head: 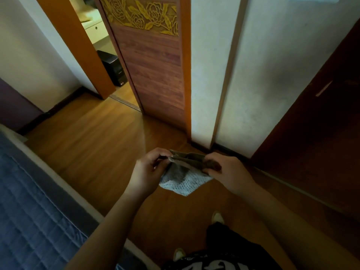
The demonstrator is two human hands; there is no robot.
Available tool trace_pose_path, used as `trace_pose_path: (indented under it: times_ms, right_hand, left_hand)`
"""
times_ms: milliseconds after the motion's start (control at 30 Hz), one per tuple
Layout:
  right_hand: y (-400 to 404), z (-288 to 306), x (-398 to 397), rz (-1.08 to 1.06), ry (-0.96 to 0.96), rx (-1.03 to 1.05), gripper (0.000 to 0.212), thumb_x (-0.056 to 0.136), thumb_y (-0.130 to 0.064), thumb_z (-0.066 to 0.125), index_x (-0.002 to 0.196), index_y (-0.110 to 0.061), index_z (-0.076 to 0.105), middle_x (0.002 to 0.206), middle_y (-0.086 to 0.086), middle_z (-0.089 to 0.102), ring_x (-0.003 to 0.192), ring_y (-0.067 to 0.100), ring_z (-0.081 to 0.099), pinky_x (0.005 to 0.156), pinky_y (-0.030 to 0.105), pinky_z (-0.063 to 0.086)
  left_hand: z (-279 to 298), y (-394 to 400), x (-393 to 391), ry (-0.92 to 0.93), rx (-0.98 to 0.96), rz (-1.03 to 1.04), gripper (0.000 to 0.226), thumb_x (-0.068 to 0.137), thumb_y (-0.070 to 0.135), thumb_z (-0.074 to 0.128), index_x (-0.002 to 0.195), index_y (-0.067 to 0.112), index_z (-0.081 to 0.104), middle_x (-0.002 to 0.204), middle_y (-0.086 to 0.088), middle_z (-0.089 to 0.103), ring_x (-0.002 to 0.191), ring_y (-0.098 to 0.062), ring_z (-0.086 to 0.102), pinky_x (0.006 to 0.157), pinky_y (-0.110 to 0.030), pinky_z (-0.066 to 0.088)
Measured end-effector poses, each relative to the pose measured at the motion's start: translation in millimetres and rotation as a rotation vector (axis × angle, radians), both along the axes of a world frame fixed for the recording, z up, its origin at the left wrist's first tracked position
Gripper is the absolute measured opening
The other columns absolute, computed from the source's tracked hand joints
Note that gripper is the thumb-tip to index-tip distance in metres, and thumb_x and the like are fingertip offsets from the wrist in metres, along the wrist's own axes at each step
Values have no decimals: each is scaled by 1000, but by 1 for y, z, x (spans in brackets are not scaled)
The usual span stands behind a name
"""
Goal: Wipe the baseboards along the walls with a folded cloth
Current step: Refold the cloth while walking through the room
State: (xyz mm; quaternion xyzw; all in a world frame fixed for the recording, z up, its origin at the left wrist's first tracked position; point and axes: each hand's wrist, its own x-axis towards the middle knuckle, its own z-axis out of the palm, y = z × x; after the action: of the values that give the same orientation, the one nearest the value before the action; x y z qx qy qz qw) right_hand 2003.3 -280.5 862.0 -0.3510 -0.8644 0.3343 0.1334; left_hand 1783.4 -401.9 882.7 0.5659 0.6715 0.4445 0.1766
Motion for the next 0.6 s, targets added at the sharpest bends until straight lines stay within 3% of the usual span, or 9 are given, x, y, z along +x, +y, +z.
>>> trace_pose_path:
  times_ms: [133,333,467,600]
  right_hand:
    - [55,-8,-13,181,-134,52,34,91,-26,66,125,-26,64,115,-8,65,102,9,60,87,20,45]
    - [106,-18,-40,447,-210,214,24,92,-35,63,113,-26,69,108,-9,60,88,7,60,74,14,40]
    - [124,-24,-58,428,-64,231,16,92,-25,63,105,-17,67,111,-4,61,93,10,61,74,14,43]
    - [134,-25,-82,550,136,173,10,90,-16,67,100,-14,66,119,0,55,109,13,54,93,23,45]
  left_hand:
    - [2,34,-1,-17,-58,118,33,93,10,62,97,42,60,105,29,64,97,2,64,79,-15,53]
    - [6,64,2,7,-143,264,36,93,13,61,94,49,58,102,32,62,94,2,64,73,-14,55]
    - [0,61,-14,82,-171,384,22,92,20,58,100,41,60,95,25,64,93,2,64,73,-17,55]
    - [-17,50,-36,166,-216,460,29,92,8,63,101,34,59,93,25,60,92,8,61,74,-8,50]
